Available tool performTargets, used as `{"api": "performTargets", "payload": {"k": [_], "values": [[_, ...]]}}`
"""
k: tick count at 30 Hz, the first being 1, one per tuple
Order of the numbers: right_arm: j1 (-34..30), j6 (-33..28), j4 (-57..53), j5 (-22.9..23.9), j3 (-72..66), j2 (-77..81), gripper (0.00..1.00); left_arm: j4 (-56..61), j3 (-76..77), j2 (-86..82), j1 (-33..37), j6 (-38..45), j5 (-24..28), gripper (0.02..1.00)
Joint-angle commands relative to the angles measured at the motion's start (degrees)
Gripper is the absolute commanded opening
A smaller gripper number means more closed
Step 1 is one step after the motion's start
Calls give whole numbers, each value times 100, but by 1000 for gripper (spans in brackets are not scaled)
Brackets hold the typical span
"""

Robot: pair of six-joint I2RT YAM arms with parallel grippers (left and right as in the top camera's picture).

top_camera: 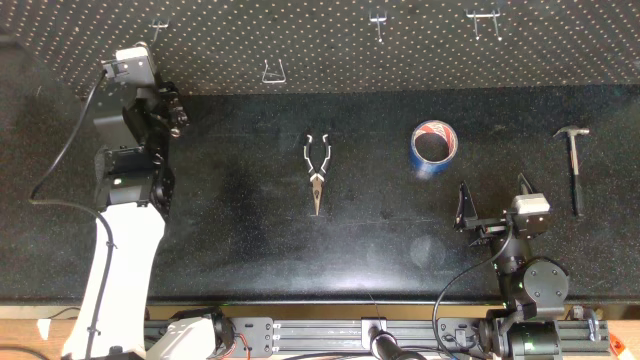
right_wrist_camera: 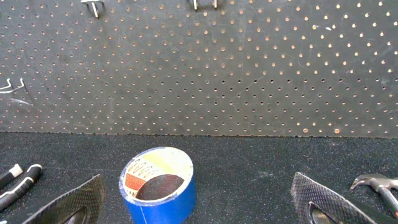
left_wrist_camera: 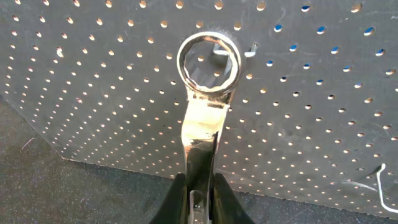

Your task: Place Tools Onto Pegboard

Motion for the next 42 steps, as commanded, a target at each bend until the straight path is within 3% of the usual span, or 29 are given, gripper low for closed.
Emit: {"api": "performTargets", "payload": {"k": [1, 11, 17, 18, 22, 24, 26, 28, 29, 31, 32, 33, 35, 38, 40, 42], "values": [[44, 46, -20, 35, -26, -39, 980, 92, 153, 181, 9, -55, -46, 27], [44, 46, -20, 35, -26, -39, 980, 170, 153, 535, 4, -52, 105, 29], [44, 46, -20, 35, -26, -39, 980, 970, 155, 1172, 4, -52, 103, 36], [44, 46, -20, 35, -26, -39, 980, 1128, 155, 1250, 4, -52, 103, 161], [44, 46, -20, 35, -26, -39, 980, 1342, 155, 1113, 15, -52, 103, 996], [44, 46, -20, 35, -26, -39, 980, 448, 155, 210, 9, -57, 142, 993], [44, 46, -20, 35, -26, -39, 980, -734, 153, -437, 9, -55, 660, 993], [44, 46, -20, 35, -26, -39, 980, -1961, 155, -1434, 15, -55, 710, 996], [44, 46, -20, 35, -26, -39, 980, -2120, 155, -1690, -7, -295, 1025, 996], [44, 46, -20, 35, -26, -39, 980, -2828, 155, -1698, -605, -1589, 719, 998], [44, 46, -20, 35, -26, -39, 980, -3368, 155, -1399, -1453, -1980, 262, 998], [44, 46, -20, 35, -26, -39, 980, -3731, 155, -905, -2485, -3217, -140, 998], [44, 46, -20, 35, -26, -39, 980, -3794, 337, 94, -3482, -3921, -125, 998], [44, 46, -20, 35, -26, -39, 980, -4776, 1947, 2162, -3689, -3974, 92, 998], [44, 46, -20, 35, -26, -39, 980, -5064, 2975, 3244, -3724, -3731, 435, 998], [44, 46, -20, 35, -26, -39, 980, -5224, 3617, 3921, -3742, -3497, 431, 998]]}}
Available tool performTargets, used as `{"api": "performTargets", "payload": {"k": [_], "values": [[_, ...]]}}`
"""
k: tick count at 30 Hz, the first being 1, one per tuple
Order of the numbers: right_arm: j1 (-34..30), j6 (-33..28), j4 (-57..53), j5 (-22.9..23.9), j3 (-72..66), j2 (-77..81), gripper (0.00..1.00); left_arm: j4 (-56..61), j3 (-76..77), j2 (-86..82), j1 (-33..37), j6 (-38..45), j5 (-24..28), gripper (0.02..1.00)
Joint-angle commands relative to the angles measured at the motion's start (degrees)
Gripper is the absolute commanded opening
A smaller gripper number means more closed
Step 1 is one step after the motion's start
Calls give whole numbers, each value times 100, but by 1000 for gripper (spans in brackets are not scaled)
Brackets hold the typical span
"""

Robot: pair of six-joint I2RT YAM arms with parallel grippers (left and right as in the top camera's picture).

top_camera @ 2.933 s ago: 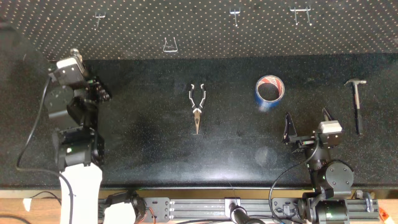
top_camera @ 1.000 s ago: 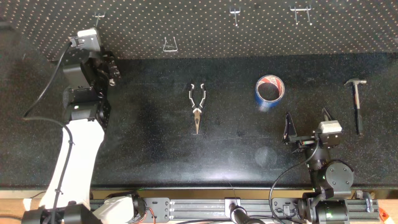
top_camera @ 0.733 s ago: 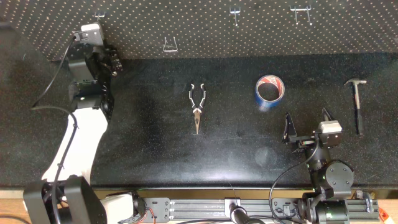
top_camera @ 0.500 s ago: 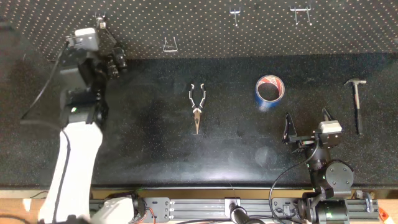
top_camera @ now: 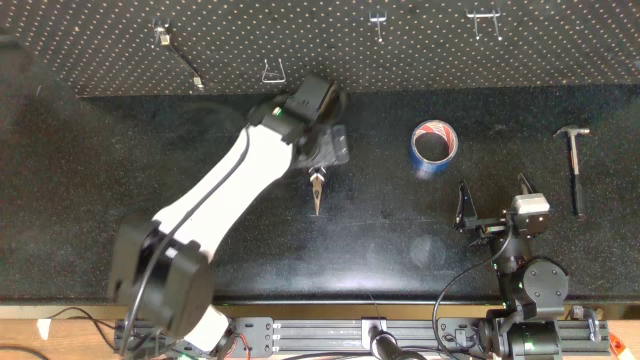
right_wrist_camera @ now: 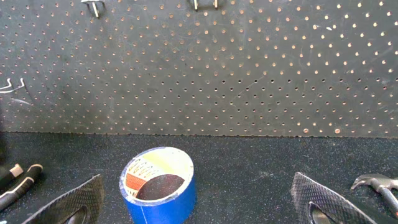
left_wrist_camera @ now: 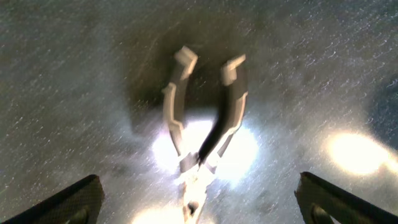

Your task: Place Tools Onto Pegboard

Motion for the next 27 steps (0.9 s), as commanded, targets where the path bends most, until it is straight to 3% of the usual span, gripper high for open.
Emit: {"api": "performTargets", "payload": {"k": [1, 3, 9, 27], "values": [[22, 44, -17, 11, -26, -37, 980, -219, 1147, 1241, -7, 382, 234, 998], [22, 44, -17, 11, -26, -37, 980, -374, 1147, 1425, 96, 463, 446, 998], [22, 44, -17, 11, -26, -37, 980, -472, 1147, 1622, 343, 1126, 407, 996], [22, 42, -17, 11, -26, -37, 980, -280, 1145, 1878, 334, 1110, 455, 998]]}}
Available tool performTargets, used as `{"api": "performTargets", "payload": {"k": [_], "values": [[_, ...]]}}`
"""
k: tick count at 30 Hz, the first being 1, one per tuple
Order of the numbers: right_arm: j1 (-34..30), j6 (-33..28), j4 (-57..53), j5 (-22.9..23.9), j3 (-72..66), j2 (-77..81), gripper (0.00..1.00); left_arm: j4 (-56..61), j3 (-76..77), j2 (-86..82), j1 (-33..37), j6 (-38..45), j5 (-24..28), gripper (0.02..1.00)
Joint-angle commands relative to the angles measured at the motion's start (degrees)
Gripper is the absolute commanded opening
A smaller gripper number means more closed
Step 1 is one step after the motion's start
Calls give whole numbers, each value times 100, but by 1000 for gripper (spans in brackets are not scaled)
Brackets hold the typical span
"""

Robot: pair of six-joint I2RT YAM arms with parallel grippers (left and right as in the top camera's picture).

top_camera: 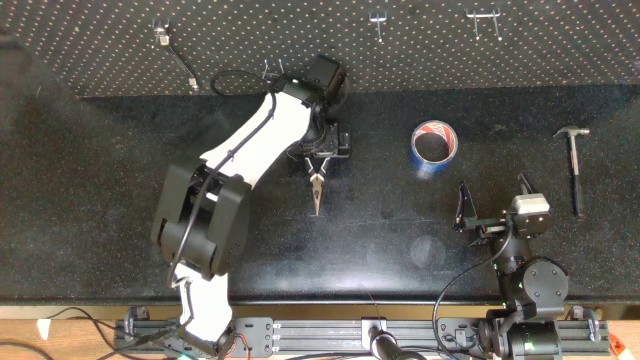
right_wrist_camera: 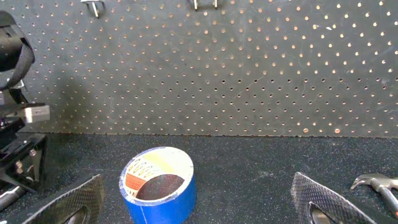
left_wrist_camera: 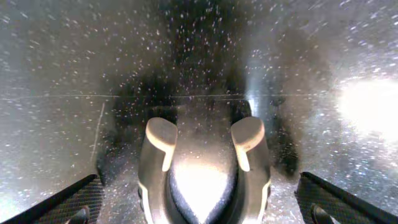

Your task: Place Tools Onto Pegboard

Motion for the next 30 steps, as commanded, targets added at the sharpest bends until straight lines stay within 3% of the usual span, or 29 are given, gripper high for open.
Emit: {"api": "performTargets", "payload": {"k": [1, 2, 3, 5, 8, 12, 13, 14, 17, 23, 24, 26, 27, 29, 30], "values": [[22, 46, -17, 11, -26, -39, 980, -7, 129, 184, -7, 50, 63, 998], [22, 46, -17, 11, -26, -39, 980, -4, 129, 186, -7, 50, 61, 1000], [22, 46, -17, 11, -26, -39, 980, -4, 129, 186, -7, 50, 61, 932], [22, 46, -17, 11, -26, -39, 980, -2, 129, 186, -7, 50, 61, 700], [22, 44, -17, 11, -26, -39, 980, -4, 129, 186, -7, 50, 61, 494], [22, 46, -17, 11, -26, -39, 980, -2, 129, 186, -7, 50, 63, 411], [22, 46, -17, 11, -26, -39, 978, 0, 129, 186, -7, 52, 61, 351], [22, 46, -17, 11, -26, -39, 980, -55, 131, 122, -26, 59, 55, 27], [22, 44, -17, 11, -26, -39, 980, -267, 131, -629, -111, 74, -422, 27], [22, 46, -17, 11, -26, -39, 980, -1281, -400, -4166, -96, 669, -1196, 27], [22, 46, -17, 11, -26, -39, 980, -905, -1067, -4522, -98, 669, -1325, 29], [22, 46, -17, 11, -26, -39, 980, 1530, -2855, -4798, -149, 682, -1390, 27], [22, 46, -17, 11, -26, -39, 980, 3058, -3274, -4590, -146, 761, -1781, 25], [22, 46, -17, 11, -26, -39, 980, 4433, -3272, -4192, -96, 824, -2594, 27], [22, 46, -17, 11, -26, -39, 980, 5252, -3272, -3939, 52, 822, -2664, 27]]}}
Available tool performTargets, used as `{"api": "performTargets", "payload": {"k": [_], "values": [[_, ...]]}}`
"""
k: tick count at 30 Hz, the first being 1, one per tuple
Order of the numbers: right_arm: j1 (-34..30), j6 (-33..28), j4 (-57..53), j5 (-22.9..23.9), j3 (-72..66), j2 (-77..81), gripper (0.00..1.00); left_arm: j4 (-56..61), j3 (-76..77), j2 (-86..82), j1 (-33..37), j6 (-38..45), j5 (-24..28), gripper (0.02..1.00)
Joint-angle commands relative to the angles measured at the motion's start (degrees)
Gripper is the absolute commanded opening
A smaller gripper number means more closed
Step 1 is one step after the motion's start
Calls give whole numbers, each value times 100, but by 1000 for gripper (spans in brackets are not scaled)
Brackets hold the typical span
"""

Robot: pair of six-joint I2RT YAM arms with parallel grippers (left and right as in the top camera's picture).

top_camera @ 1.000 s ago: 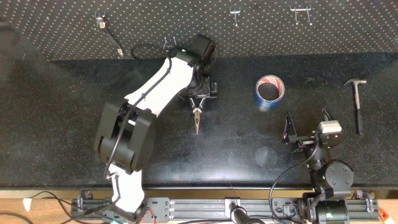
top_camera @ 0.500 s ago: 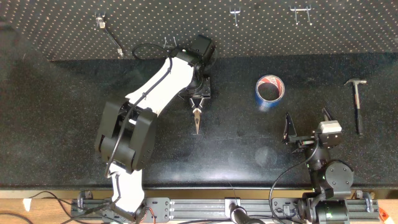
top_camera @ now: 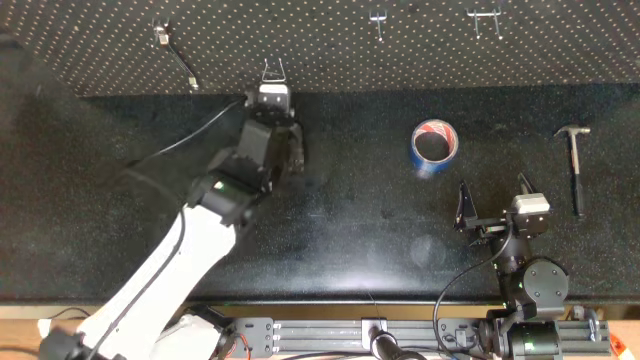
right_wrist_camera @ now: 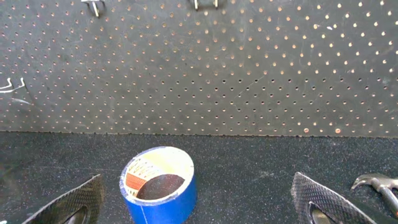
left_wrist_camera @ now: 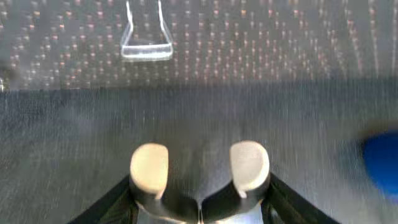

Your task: Place Tools Onto Pegboard

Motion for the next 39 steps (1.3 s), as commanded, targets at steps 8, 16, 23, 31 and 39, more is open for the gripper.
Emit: {"api": "performTargets", "payload": {"k": [8, 16, 23, 31, 39], "values": [[22, 44, -17, 11, -24, -37, 980, 4673, 90, 1132, 898, 160, -1021, 27], [22, 44, -17, 11, -24, -37, 980, 3027, 90, 1414, 903, 160, -581, 27], [22, 44, -17, 11, -24, -37, 980, 2833, 87, 1012, 905, 162, -487, 996], [22, 44, -17, 11, -24, -37, 980, 3429, -4011, -3926, 2667, 153, 389, 996], [22, 44, -17, 11, -24, -37, 980, 2334, -5333, -6765, 3093, 140, 732, 996]]}}
